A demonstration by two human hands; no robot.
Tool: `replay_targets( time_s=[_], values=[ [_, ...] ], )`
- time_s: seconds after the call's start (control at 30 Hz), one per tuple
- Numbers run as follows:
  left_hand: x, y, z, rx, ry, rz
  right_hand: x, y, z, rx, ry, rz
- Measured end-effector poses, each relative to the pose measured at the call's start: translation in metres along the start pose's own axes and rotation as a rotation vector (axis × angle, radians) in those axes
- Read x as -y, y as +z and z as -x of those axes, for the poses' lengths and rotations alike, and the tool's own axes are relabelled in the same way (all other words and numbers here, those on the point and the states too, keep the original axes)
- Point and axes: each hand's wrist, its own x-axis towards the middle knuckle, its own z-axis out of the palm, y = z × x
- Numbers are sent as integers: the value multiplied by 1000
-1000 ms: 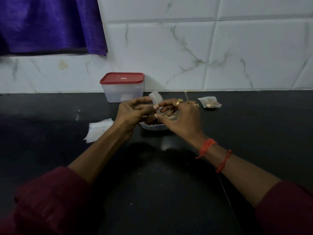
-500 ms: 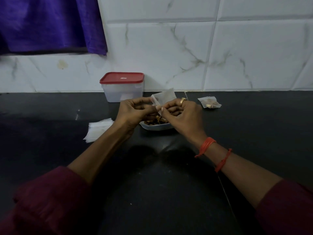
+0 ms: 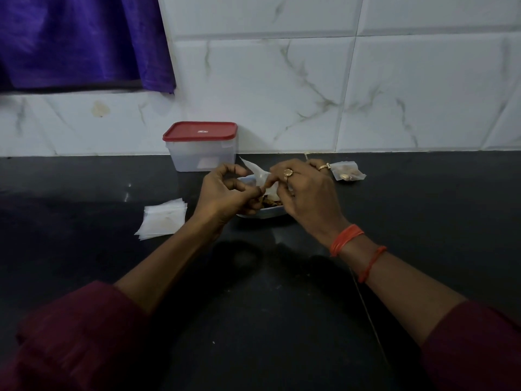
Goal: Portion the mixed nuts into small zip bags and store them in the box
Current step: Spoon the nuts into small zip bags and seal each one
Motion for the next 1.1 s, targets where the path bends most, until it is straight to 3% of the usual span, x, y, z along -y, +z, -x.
replay_targets(
  time_s=[0.1,0.27,0.33,0.4,0.53,0.63,0.83,1.0,1.1],
  values=[
    [0,0,2,41,95,-105,-2,3,-1,38,27,12],
    [6,-11,-4,-43,604,-559,-4,-1,-5,72,247,-330],
    [5,-18,-8,-59,568,-555,-5,-5,-7,113,416,-500],
    [2,-21,-9,-67,402,-428,-6,-8,-9,123,543,-613],
    [2,-27,-13,-7,212,-173,-11,-7,-9,141,600,-653],
    [3,-27,-13,-16,241,-115,-18,-4,-7,157,617,-620],
    [2,-27,-12,-98,343,-74,-18,-8,-10,327,456,-615],
    [0,-26,-11,-96,392,-115,-17,-6,-10,365,489,-670],
    [1,-27,-12,-110,402,-137,-17,-9,-10,411,546,-843]
  ],
)
